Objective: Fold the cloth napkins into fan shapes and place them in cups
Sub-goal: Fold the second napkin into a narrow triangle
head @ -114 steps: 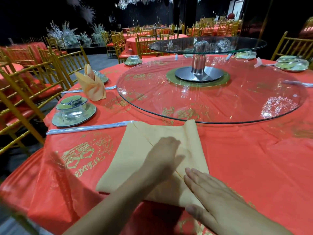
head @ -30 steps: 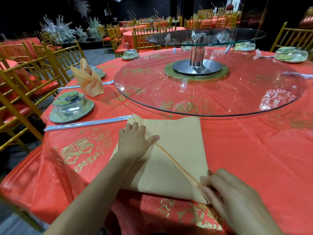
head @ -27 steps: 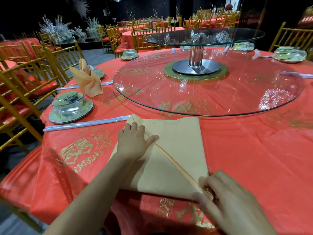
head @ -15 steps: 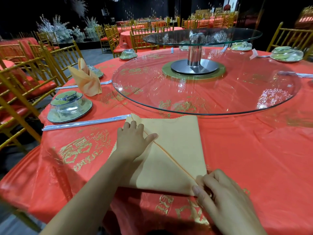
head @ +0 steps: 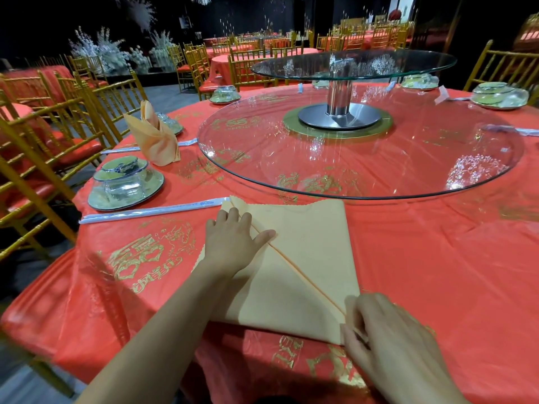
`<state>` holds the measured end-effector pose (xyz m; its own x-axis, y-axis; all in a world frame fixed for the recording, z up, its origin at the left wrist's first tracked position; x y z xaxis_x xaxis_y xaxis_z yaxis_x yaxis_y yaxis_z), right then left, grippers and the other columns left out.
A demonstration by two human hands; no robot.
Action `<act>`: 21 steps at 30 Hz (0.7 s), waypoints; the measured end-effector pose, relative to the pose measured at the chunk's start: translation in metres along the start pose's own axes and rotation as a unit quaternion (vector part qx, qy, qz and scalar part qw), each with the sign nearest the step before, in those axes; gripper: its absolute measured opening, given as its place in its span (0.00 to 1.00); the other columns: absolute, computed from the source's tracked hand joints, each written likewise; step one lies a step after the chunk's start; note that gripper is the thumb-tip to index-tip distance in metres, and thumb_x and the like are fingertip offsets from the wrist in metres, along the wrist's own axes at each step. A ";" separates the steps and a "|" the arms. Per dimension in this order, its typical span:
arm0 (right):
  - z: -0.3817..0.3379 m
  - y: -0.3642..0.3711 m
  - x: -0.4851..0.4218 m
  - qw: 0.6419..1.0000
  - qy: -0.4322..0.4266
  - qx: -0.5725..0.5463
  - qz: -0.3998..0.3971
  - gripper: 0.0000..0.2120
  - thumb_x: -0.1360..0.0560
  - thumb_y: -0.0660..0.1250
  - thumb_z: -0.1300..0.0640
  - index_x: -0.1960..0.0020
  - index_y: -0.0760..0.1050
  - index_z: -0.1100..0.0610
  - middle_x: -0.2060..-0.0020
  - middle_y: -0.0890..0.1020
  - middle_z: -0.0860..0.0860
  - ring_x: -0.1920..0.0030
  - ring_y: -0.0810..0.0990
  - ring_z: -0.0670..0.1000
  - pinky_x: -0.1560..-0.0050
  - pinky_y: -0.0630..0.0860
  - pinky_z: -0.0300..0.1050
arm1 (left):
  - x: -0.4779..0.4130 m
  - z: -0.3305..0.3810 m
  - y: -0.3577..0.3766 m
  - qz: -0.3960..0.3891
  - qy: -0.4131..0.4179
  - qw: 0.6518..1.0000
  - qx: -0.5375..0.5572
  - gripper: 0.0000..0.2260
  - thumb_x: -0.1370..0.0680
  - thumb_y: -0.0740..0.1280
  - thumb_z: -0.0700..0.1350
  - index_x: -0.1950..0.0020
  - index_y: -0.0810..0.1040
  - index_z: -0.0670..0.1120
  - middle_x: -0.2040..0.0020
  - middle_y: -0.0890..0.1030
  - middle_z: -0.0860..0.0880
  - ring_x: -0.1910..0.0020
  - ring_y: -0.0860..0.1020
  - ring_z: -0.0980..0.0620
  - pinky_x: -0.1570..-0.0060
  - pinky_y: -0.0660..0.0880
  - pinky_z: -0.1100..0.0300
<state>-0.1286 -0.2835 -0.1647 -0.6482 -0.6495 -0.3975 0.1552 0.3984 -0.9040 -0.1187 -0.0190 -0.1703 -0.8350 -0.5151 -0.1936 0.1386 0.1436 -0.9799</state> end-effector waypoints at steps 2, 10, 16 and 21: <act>0.001 0.002 0.001 0.999 -0.042 -0.021 0.005 0.24 0.48 0.80 0.53 0.60 0.69 0.50 0.67 0.70 0.44 0.70 0.76 0.48 0.71 0.64 0.34 | 0.000 0.000 -0.001 0.003 -0.003 1.000 0.001 0.30 0.25 0.51 0.68 0.38 0.71 0.46 0.40 0.72 0.46 0.40 0.67 0.44 0.45 0.63 0.51; 0.016 0.001 -0.002 0.992 -0.112 -0.041 0.035 0.30 0.21 0.41 0.42 0.64 0.78 0.49 0.61 0.69 0.42 0.62 0.67 0.46 0.63 0.61 0.39 | 0.001 -0.002 0.000 -0.001 -0.008 1.000 0.013 0.30 0.25 0.51 0.69 0.38 0.71 0.47 0.39 0.71 0.47 0.40 0.67 0.45 0.44 0.63 0.51; 0.010 -0.011 -0.059 0.992 -0.081 -0.094 -0.036 0.22 0.25 0.53 0.43 0.46 0.79 0.54 0.51 0.81 0.48 0.51 0.81 0.51 0.52 0.77 0.46 | 0.000 -0.001 -0.001 -0.015 -0.014 1.000 0.013 0.30 0.25 0.51 0.68 0.37 0.71 0.47 0.39 0.71 0.47 0.39 0.67 0.45 0.43 0.63 0.52; -0.026 0.023 -0.118 0.973 -0.120 -0.110 -0.161 0.18 0.20 0.54 0.50 0.34 0.70 0.53 0.36 0.70 0.50 0.34 0.66 0.52 0.35 0.64 0.45 | -0.003 -0.003 -0.004 -0.027 -0.034 0.997 0.061 0.23 0.20 0.50 0.61 0.36 0.72 0.49 0.37 0.70 0.47 0.37 0.66 0.45 0.41 0.62 0.51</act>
<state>-0.0682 -0.1810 -0.1349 -0.4404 -0.8857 -0.1472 -0.2080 0.2601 -0.9429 -0.1182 -0.0149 -0.1654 -0.8054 -0.5760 -0.1397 0.1624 0.0122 -0.9866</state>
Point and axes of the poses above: each hand's wrist, its own x-axis away from the middle knuckle, its own y-axis out of the palm, z = x × y, the point moved 3 cm from there along -x, towards the middle knuckle
